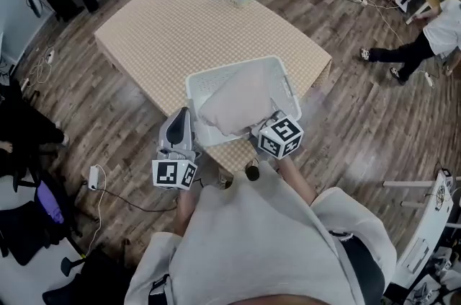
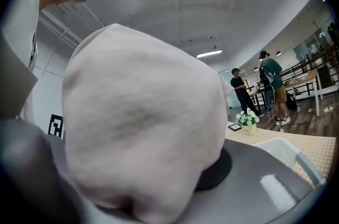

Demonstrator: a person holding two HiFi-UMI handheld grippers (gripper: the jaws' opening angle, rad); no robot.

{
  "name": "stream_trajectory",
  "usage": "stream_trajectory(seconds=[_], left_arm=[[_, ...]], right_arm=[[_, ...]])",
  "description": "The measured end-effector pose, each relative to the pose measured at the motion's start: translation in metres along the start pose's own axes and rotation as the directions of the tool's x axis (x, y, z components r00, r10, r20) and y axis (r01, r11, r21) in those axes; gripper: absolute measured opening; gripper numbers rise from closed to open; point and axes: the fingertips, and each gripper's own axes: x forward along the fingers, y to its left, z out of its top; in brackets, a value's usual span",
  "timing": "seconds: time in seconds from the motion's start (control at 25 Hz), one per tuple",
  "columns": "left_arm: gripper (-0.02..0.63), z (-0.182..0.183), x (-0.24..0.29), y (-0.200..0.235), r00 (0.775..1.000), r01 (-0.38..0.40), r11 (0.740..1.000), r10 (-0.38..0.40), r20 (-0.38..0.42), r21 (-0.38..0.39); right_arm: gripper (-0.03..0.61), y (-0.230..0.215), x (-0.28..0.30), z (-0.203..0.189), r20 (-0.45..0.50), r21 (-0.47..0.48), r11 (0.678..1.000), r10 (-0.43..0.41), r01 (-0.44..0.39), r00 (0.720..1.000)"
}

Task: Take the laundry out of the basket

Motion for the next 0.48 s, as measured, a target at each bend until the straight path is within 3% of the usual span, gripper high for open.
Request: stream_trajectory(seconds=[0.16, 0.48], left_arm=[[0.009, -0.005, -0.011, -0.001, 1.000, 0.001, 1.000, -0.001, 0.010, -0.010], [0.009, -0.003, -0.029, -0.052, 1.000, 0.015, 1.000, -0.015, 0.016, 0.003]], right_arm=[[0.172, 0.015, -0.015, 0.003, 0.013, -0.032, 0.999, 0.002, -0.002, 1.000], [0.172, 0.024, -0.073, 0.001, 0.015, -0.054, 0.998, 0.008, -0.007, 1.000]])
